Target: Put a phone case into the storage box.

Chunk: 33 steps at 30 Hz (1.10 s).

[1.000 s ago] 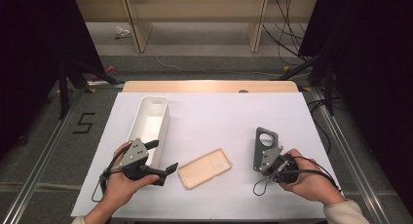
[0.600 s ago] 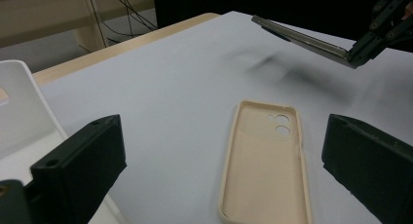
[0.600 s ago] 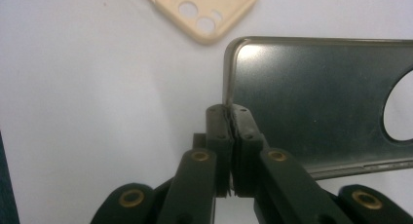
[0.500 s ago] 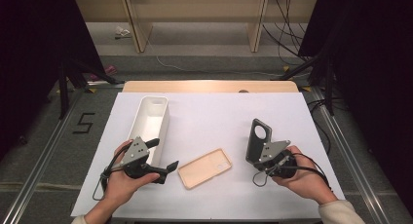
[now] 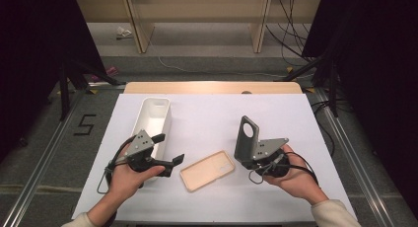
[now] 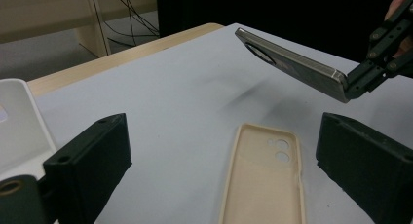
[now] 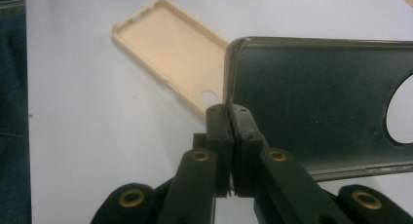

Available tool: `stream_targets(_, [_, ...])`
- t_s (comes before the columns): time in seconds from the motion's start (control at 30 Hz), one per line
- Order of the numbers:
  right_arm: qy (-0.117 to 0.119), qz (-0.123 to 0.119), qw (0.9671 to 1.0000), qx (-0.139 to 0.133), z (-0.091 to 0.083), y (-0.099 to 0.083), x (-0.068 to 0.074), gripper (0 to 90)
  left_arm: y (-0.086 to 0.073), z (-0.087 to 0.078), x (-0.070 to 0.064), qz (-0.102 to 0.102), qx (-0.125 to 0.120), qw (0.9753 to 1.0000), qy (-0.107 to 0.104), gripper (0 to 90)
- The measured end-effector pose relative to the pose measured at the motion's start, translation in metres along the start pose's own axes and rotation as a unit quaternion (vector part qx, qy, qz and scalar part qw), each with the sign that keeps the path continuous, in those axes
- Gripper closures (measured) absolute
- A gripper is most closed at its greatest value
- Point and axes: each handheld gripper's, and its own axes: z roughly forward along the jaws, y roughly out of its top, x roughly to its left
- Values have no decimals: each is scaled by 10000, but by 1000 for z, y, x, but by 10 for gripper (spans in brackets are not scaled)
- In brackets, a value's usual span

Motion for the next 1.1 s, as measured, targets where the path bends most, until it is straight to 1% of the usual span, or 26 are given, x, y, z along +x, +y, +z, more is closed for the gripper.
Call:
stream_targets(0.03, [7,-25,10000,-43,1,2,1,886,3,1,0,-10,0,10000,-1,56])
stream_targets(0.07, [24,1,10000,-88,1,4,2,886,5,3,1,-10,8,10000,7,58])
stream_targets(0.1, [72,-33,9999,-117,3,6,2,886,8,5,1,-2,6,10000,1,62])
stream_targets(0.17, [92,-53,9998,-151,4,10,4,886,14,9,1,4,17,10000,-28,66])
stream_targets(0.23, [106,-122,9997,-186,7,13,6,886,19,15,2,-1,17,10000,-31,70])
stream_targets(0.33, [151,-166,9995,-201,11,18,8,886,27,24,2,-59,-21,10000,13,108])
stream_targets(0.4, [165,-221,9994,-215,13,21,10,886,34,32,2,-125,6,9999,-67,123])
stream_targets(0.5, [197,-283,9991,-228,15,24,12,886,45,43,2,-184,52,9997,-128,145])
stream_targets(0.57, [205,-271,9991,-251,17,26,13,886,52,50,0,-134,129,9997,-148,148])
stream_targets(0.6, [213,-285,9991,-241,17,26,13,886,52,50,0,-134,129,9997,-148,148])
stream_targets(0.67, [212,-296,9990,-263,17,27,13,886,60,60,-1,-100,216,9996,-142,149])
stream_targets(0.7, [243,-307,9989,-270,18,28,13,886,62,63,-2,-95,242,9996,-130,151])
stream_targets(0.8, [238,-299,9989,-264,18,29,14,886,66,71,-3,-76,369,9992,-160,151])
stream_targets(0.9, [259,-299,9988,-278,19,30,15,886,68,80,-4,-101,502,9985,-170,153])
stream_targets(1.1, [330,-345,9983,-336,22,34,17,886,72,97,-4,-291,789,9964,-113,173])
